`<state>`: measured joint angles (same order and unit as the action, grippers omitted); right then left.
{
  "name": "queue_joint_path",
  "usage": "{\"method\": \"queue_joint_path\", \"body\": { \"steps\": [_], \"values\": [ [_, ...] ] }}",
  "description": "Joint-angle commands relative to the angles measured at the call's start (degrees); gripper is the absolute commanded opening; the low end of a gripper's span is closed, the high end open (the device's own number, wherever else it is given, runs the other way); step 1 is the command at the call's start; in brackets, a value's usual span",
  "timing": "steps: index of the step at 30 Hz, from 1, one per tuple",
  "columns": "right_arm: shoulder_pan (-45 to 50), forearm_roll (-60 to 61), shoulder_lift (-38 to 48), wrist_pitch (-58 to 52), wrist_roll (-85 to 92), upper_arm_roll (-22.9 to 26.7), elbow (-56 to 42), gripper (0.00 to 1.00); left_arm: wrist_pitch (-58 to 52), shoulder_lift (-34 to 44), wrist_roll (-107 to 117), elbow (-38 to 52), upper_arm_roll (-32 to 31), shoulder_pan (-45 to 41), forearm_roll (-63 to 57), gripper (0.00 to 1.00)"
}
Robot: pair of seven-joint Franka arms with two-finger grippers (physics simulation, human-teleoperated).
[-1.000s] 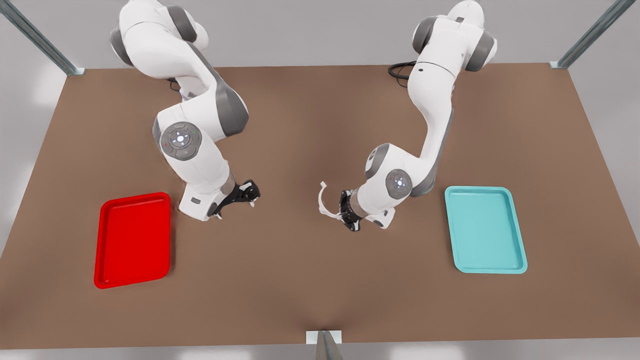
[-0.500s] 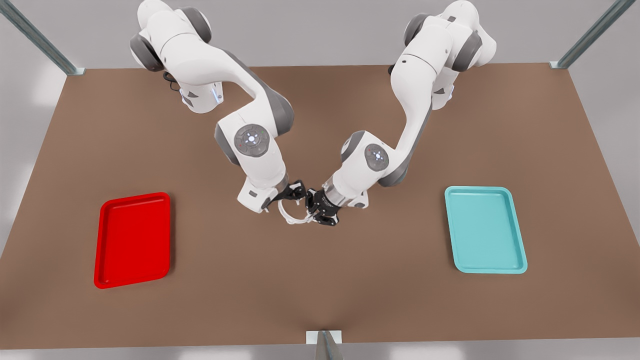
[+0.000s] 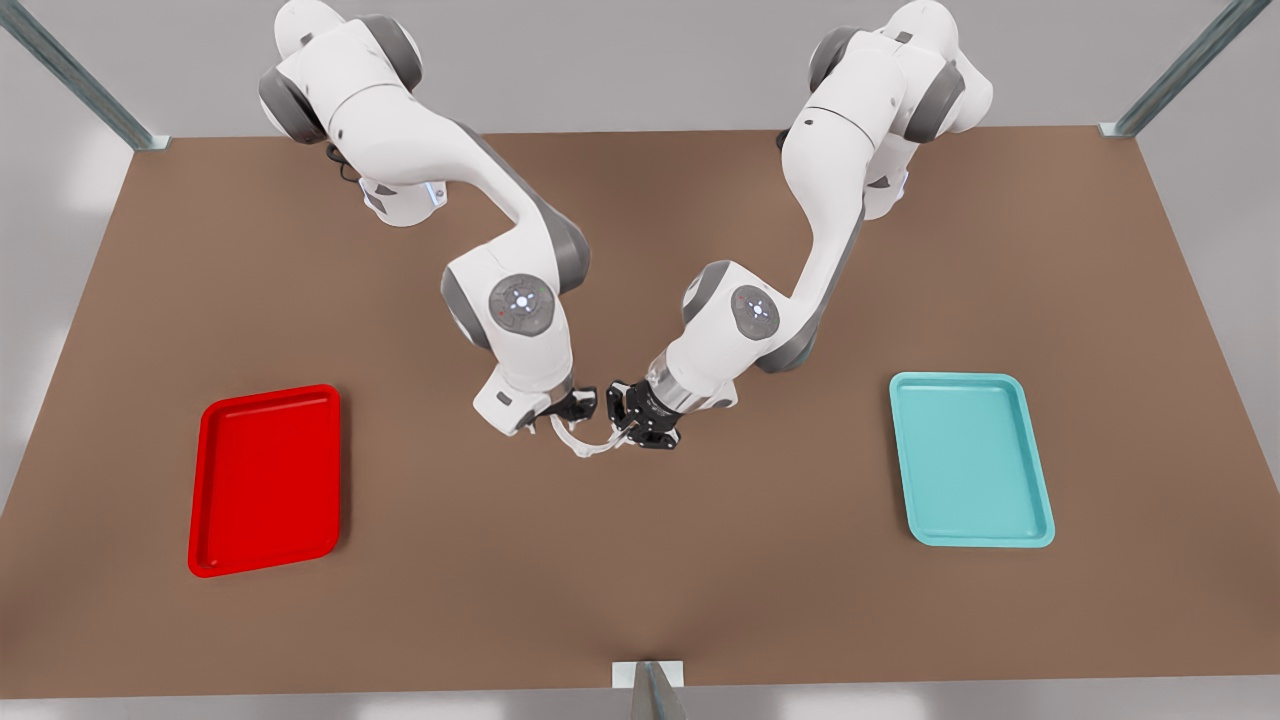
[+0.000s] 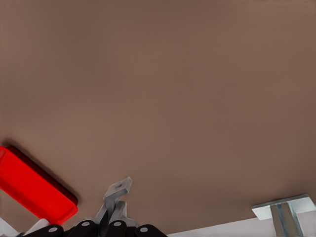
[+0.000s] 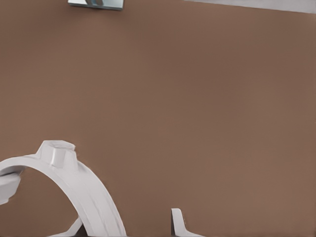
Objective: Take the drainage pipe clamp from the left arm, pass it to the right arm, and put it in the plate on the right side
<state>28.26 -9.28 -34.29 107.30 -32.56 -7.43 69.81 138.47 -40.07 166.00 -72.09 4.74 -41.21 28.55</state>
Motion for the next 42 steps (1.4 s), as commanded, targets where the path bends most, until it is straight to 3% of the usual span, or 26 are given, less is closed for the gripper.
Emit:
{"method": "queue_joint_path", "body": {
  "steps": [1,2,5,8,9,10,14,18,22,24,26,28,31,35,42],
  "values": [
    [-0.4,-1.2,0.0,4.2,-6.5,0.0,0.3,0.65,0.0,0.1,10.9,0.0,0.0,0.0,-0.2,0.21],
    [-0.6,-2.6,-0.2,6.6,-6.5,0.1,0.2,0.65,0.0,0.1,10.9,0.0,0.0,0.0,-0.2,0.21],
    [-0.6,-2.8,-0.2,9.1,-6.4,0.5,0.2,0.51,0.0,0.0,11.0,0.0,0.0,-0.1,-0.2,0.21],
    [-0.5,-2.8,-0.8,10.6,-6.5,0.6,0.2,0.3,0.0,0.0,11.2,0.0,0.0,-0.1,-0.2,0.21],
    [-0.5,-2.8,-0.8,10.6,-6.5,0.6,0.2,0.26,0.1,0.1,11.3,0.0,0.0,0.0,-0.2,1.0],
    [-0.5,-2.8,-0.8,10.6,-6.5,0.6,0.3,0.21,0.0,0.3,11.1,0.0,0.1,-0.1,-0.3,1.0],
    [-0.6,-2.8,-0.8,10.6,-6.5,0.6,0.3,0.21,-2.2,1.7,9.2,0.0,0.3,0.3,-0.7,1.0],
    [-1.2,-3.1,-0.5,10.3,-6.2,0.7,1.4,0.21,-12.2,6.2,5.2,0.0,-0.1,2.2,-0.5,1.0],
    [-5.2,-3.3,3.4,10.6,-3.0,0.1,8.3,0.21,-25.4,10.2,-3.3,0.4,-0.2,6.2,0.8,1.0],
    [-8.1,-3.3,5.6,10.5,1.1,0.0,12.1,0.21,-36.7,10.7,-23.8,0.5,0.2,11.1,0.1,1.0],
    [-11.0,-3.3,8.4,10.3,3.2,0.0,16.8,0.21,-41.8,11.8,-59.8,0.4,0.4,18.2,-3.7,1.0],
    [-16.5,-3.2,10.4,9.9,13.1,0.0,21.1,0.21,-45.1,12.7,-110.4,0.4,0.7,23.4,-14.7,1.0],
    [-24.9,-2.6,10.5,9.9,22.6,-0.4,23.4,0.21,-50.8,19.1,-152.5,0.4,0.6,30.7,-19.2,1.0],
    [-37.0,8.4,9.5,8.6,40.0,-0.8,25.6,0.21,-47.6,32.8,-168.2,-10.7,-2.1,36.3,-27.8,1.0],
    [-48.6,23.9,5.5,8.0,61.8,-0.8,30.0,0.21,-42.5,23.0,-158.0,-8.9,-2.5,34.1,-29.3,1.0]
  ]
}}
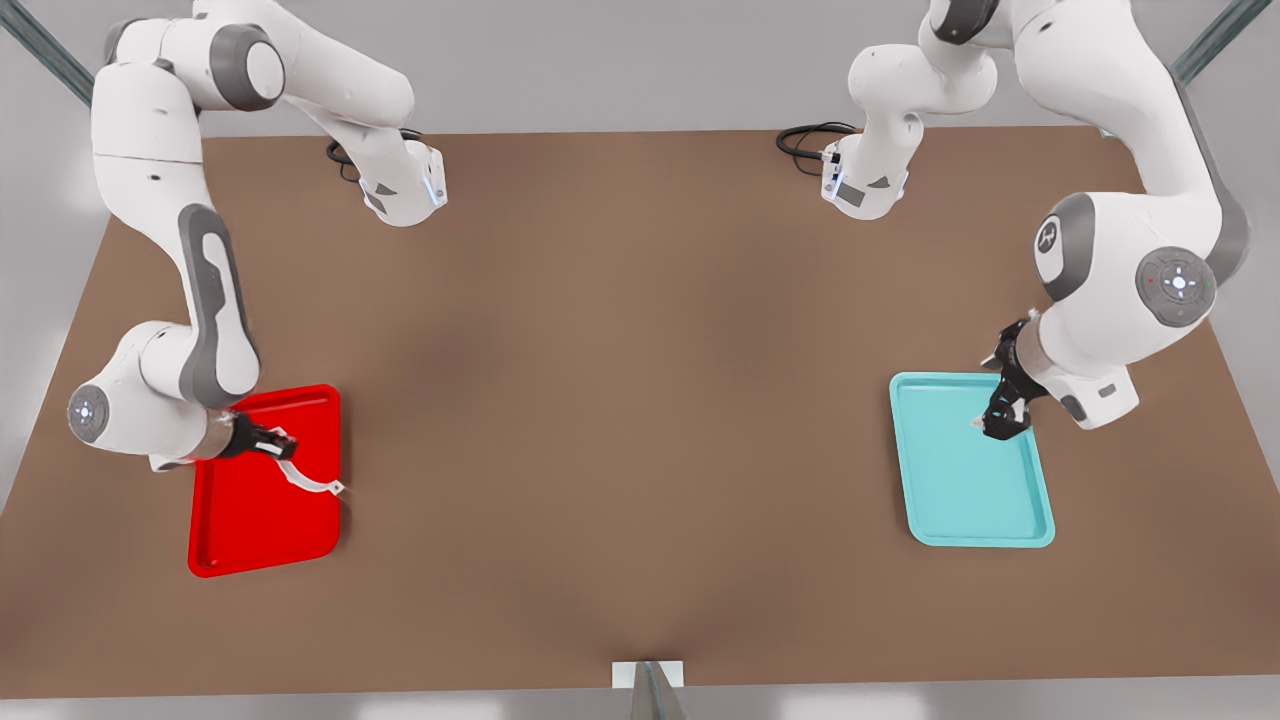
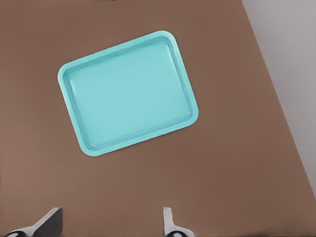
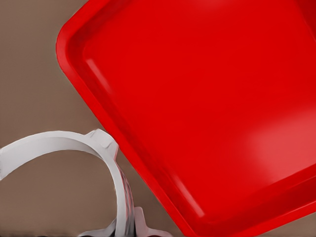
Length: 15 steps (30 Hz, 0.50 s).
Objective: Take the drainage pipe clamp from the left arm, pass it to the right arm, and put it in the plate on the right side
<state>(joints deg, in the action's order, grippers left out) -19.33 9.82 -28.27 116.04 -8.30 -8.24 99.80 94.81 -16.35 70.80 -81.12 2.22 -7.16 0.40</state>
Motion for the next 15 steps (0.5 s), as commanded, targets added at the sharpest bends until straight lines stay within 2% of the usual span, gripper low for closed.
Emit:
{"method": "queue_joint_path", "body": {
  "steps": [1,6,7,10,12,14,15],
  "values": [
    [-2.0,4.8,-1.1,-0.4,38.1,0.0,-0.4,0.21,1.2,-0.8,-62.9,0.5,0.0,0.0,-1.2,1.0],
    [-8.4,4.6,-4.9,0.8,44.2,0.1,-3.2,0.21,1.2,-2.5,-66.9,3.4,-0.2,-0.4,-1.2,1.0],
    [-8.2,4.4,-4.9,1.8,44.1,0.2,-3.2,1.0,1.1,-2.5,-66.9,3.4,-0.1,-0.4,-1.1,1.0],
    [-7.8,4.0,-4.8,2.0,44.2,0.2,-3.6,1.0,0.6,-2.7,-66.8,3.4,-0.1,-0.8,-1.0,1.0],
    [-7.2,2.3,-4.8,1.3,44.0,-0.1,-7.5,1.0,0.5,-2.7,-66.8,3.4,-0.2,-0.8,-1.0,1.0],
    [-6.6,-0.7,-3.3,-10.1,40.7,-2.6,-19.8,1.0,0.4,-2.7,-66.8,3.4,-0.1,-1.5,-1.0,1.0],
    [-4.3,-6.3,-1.4,-15.1,36.4,-4.2,-25.4,1.0,0.4,-2.7,-66.8,3.4,-0.1,-1.5,-1.0,1.0]
  ]
}}
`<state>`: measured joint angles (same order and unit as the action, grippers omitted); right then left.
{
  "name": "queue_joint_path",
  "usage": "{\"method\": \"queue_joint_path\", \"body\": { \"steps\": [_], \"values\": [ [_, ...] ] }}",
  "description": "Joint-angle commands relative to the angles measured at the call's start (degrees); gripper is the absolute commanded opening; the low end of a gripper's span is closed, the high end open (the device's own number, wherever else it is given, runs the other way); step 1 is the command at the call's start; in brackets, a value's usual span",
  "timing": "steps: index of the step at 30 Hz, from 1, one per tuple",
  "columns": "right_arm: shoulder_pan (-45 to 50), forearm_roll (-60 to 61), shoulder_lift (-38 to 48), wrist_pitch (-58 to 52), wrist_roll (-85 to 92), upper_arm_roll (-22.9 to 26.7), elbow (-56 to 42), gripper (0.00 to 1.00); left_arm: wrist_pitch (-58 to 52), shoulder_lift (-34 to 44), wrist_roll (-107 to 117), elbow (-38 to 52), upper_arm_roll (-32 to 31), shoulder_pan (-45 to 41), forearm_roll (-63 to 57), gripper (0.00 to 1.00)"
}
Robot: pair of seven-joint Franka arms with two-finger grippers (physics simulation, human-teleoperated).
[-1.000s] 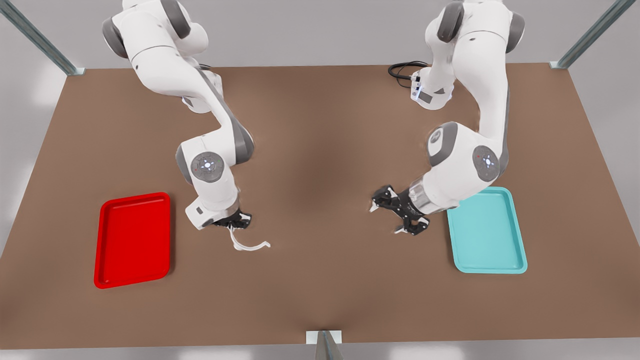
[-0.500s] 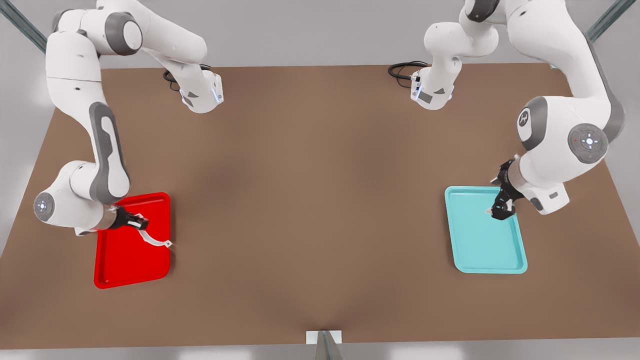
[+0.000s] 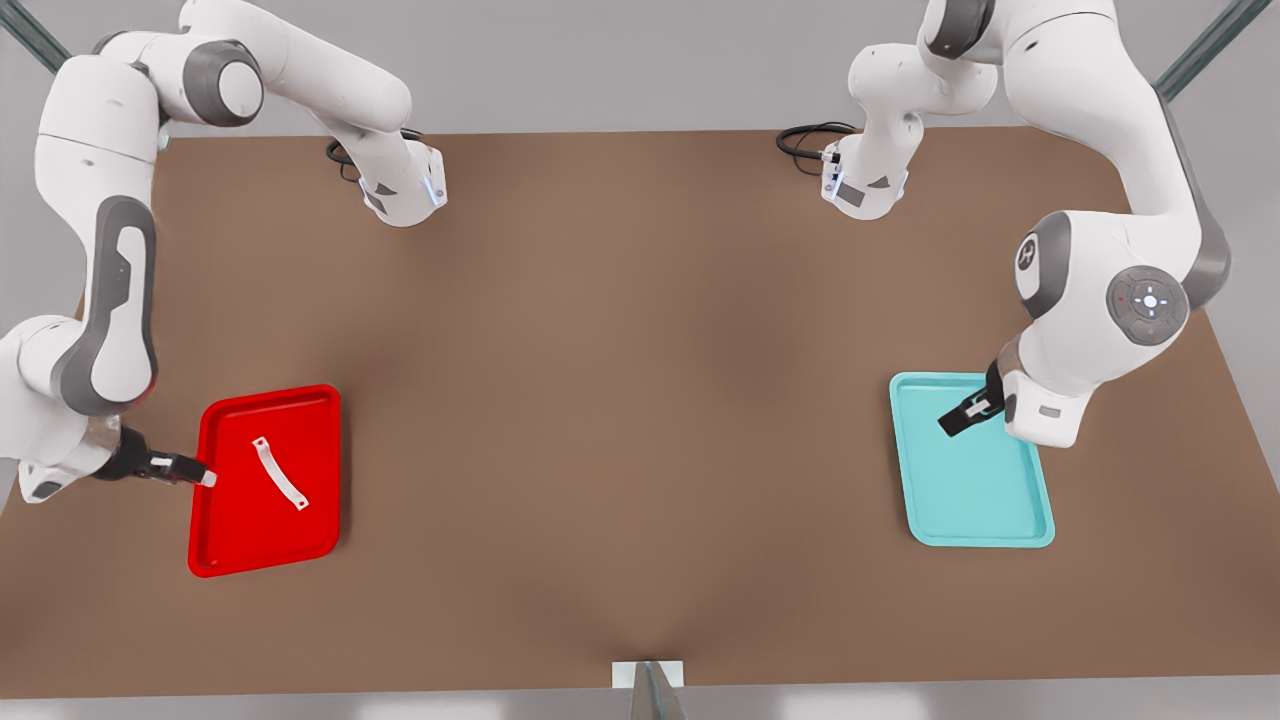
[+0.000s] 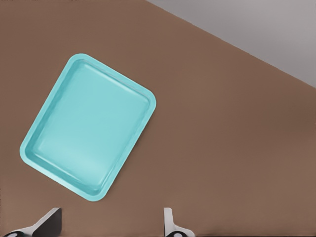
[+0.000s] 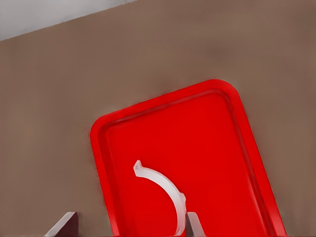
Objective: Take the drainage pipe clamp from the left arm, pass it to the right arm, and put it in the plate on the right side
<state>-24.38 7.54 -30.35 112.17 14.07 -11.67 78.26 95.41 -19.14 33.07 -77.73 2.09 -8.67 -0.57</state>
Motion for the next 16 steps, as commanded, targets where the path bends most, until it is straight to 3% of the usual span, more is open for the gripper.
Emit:
{"method": "queue_joint_path", "body": {
  "steps": [1,3,6,16],
  "values": [
    [3.6,-6.7,3.5,-14.1,7.9,-2.6,-5.6,1.0,-0.2,0.1,-29.0,0.0,0.0,0.0,0.0,1.0],
    [9.3,-11.8,8.7,-19.6,-4.0,-6.1,-5.2,1.0,-0.1,0.1,-29.3,0.1,-0.1,0.0,-0.1,1.0],
    [8.6,-12.5,16.2,-20.6,-8.2,-9.0,2.1,1.0,0.4,-0.1,-29.3,0.4,-0.1,0.0,-0.1,1.0],
    [9.8,-12.7,16.2,-23.0,-14.6,-11.6,-1.5,1.0,0.5,-0.5,-29.3,0.6,-0.1,-0.1,-0.1,1.0]
  ]
}}
